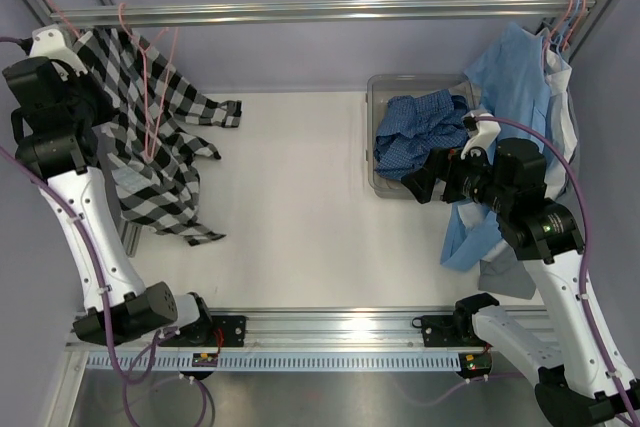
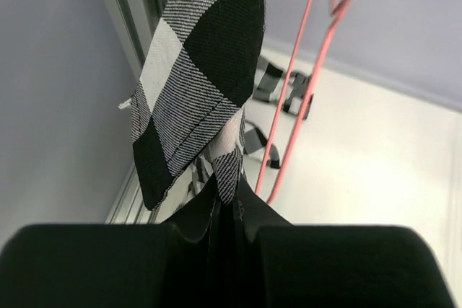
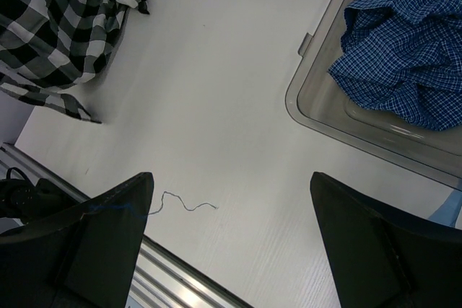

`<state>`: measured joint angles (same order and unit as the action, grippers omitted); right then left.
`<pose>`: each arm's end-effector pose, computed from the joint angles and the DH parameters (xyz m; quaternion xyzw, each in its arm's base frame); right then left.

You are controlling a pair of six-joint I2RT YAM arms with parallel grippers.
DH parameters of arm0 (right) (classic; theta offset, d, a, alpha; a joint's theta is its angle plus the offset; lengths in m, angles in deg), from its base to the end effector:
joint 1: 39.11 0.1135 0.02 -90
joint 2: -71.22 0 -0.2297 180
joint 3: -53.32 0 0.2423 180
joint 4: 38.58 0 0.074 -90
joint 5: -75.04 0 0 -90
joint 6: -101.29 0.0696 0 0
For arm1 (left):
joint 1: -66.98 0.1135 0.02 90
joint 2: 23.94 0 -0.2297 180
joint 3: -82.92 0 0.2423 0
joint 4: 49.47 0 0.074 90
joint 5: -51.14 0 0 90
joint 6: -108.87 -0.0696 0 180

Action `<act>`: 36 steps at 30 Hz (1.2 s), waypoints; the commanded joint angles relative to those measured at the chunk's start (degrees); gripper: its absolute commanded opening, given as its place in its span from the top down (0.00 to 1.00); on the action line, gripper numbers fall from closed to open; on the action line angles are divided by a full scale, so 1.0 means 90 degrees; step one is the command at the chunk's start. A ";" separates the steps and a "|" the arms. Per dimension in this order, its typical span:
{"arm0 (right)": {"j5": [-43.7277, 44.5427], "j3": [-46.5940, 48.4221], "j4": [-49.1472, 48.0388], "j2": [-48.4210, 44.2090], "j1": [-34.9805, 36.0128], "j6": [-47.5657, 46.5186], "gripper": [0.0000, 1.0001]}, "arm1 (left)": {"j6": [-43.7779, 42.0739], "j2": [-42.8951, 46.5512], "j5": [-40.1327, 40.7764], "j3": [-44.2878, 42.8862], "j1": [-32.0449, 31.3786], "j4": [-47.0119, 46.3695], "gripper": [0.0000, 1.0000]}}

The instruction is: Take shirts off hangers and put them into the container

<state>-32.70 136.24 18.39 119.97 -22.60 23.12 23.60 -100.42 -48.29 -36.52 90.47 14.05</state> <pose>0.1841 0.0767 0.3679 -0.1189 0.8188 0.2584 0.4987 0.2588 0.1000 0.4519 -0.1543 0.8059 0.0259 0.5711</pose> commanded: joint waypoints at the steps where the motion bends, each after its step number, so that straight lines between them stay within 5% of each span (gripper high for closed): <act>1: -0.0197 0.0017 -0.0215 -0.0143 0.0070 0.0042 0.01 | 0.0196 0.0529 -0.0456 -0.0188 0.0037 -0.1031 1.00; 9: -0.0324 -0.0012 -0.0118 -0.0183 0.0070 -0.0065 0.01 | 0.0987 0.1864 -0.0554 0.1557 -0.0070 -0.0593 1.00; 19: -0.0822 -0.0324 -0.0293 -0.0192 0.0070 0.0042 0.01 | 0.0549 0.3370 0.0169 0.3678 -0.0900 0.0618 1.00; 26: -0.0705 -0.0334 -0.0245 -0.0143 0.0411 -0.0026 0.00 | -0.0066 0.4436 -0.1383 0.4129 -0.1457 0.0608 1.00; 30: -0.0686 -0.0344 -0.0245 -0.0192 0.0489 -0.0065 0.01 | -0.0349 0.4475 -0.1930 0.4129 -0.1788 0.0814 1.00; 36: -0.0715 -0.0033 -0.0186 -0.0124 0.0577 -0.0231 0.00 | -0.0331 0.4202 -0.4076 0.4178 -0.2082 0.0600 1.00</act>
<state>-38.19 133.29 17.63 118.88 -18.27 22.69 21.81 -61.45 -70.28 1.38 72.91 23.96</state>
